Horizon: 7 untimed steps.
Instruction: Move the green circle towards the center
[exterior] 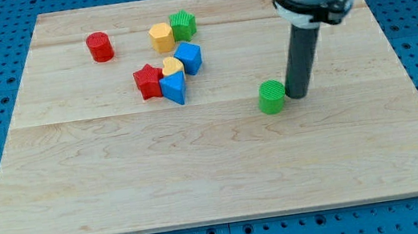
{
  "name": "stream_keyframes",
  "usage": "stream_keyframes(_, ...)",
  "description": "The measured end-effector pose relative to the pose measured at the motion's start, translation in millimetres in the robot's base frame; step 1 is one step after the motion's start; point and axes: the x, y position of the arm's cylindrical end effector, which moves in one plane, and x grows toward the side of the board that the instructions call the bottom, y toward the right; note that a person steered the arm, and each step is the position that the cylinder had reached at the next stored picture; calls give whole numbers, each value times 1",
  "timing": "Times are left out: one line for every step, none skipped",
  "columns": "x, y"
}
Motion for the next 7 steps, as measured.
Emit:
stream_keyframes(29, 26)
stream_keyframes(16, 20)
stream_keyframes(3, 9)
stream_keyframes(9, -8)
stream_keyframes(11, -25)
stream_keyframes(11, -50)
stream_keyframes(10, -63)
